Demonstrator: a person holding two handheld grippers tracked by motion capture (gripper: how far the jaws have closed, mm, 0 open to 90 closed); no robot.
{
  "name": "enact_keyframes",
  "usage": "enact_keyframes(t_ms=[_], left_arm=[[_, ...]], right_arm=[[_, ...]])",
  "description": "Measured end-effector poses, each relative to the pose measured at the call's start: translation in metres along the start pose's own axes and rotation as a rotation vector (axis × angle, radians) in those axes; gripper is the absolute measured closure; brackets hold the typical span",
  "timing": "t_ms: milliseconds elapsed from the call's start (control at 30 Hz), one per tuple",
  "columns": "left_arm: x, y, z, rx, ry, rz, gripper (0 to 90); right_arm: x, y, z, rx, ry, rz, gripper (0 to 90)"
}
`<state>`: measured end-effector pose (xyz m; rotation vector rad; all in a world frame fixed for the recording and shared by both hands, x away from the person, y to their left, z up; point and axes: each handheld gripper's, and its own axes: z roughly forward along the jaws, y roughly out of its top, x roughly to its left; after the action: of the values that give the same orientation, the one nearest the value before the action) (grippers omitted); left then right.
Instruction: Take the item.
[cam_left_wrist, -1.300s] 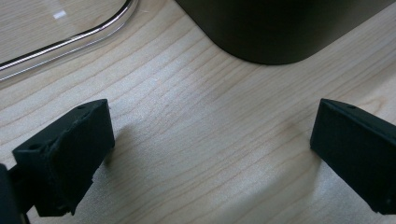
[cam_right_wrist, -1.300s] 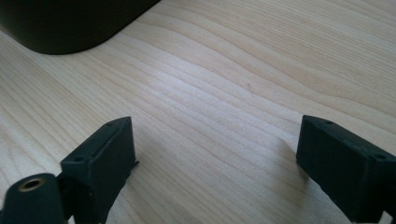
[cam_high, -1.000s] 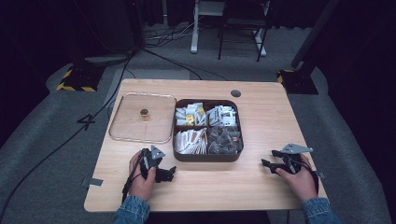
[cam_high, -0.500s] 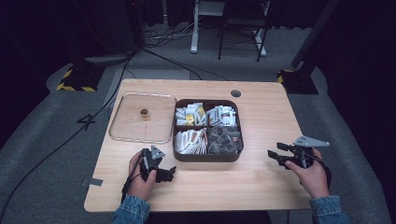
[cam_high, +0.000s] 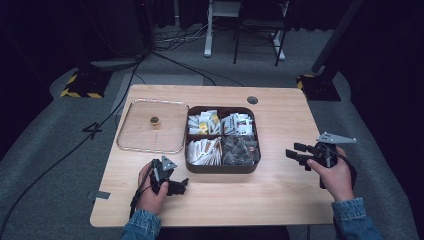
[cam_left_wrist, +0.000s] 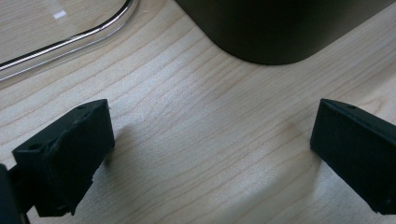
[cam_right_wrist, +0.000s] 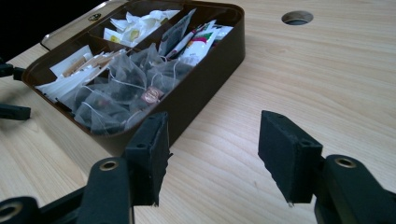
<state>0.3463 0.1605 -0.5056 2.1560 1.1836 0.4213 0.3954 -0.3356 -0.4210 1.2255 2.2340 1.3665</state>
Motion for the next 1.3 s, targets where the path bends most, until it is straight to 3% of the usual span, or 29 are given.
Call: enact_keyframes(t_ms=[133, 200, 367, 667, 900, 933, 1033, 1133, 1300], left_arm=[[0.0, 0.0, 0.0, 0.0, 0.0, 0.0, 0.1], [0.0, 0.0, 0.0, 0.0, 0.0, 0.0, 0.1], [0.0, 0.0, 0.0, -0.001, 0.0, -0.001, 0.1], [0.0, 0.0, 0.0, -0.001, -0.001, -0.001, 0.1], [0.0, 0.0, 0.0, 0.001, -0.001, -0.001, 0.0], [0.0, 0.0, 0.0, 0.002, -0.003, -0.005, 0.0], [0.0, 0.0, 0.0, 0.002, -0.004, -0.005, 0.0], [0.001, 0.001, 0.0, 0.002, -0.003, -0.001, 0.0], [0.002, 0.001, 0.001, 0.0, -0.005, 0.002, 0.0]], right_arm=[[-0.003, 0.015, 0.007, 0.008, 0.015, 0.004, 45.2], [-0.005, 0.022, 0.013, 0.021, -0.012, 0.011, 45.7], [-0.006, 0.041, 0.033, 0.066, -0.045, -0.042, 46.6], [-0.003, 0.07, 0.059, 0.081, -0.013, -0.07, 47.4], [0.011, 0.093, 0.08, 0.12, 0.026, -0.078, 53.6], [0.013, 0.096, 0.083, 0.127, 0.029, -0.073, 54.0], [0.015, 0.104, 0.093, 0.15, 0.006, 0.009, 55.9], [0.014, 0.11, 0.105, 0.156, 0.031, 0.066, 55.7], [0.018, 0.115, 0.125, 0.157, 0.049, 0.033, 53.5]])
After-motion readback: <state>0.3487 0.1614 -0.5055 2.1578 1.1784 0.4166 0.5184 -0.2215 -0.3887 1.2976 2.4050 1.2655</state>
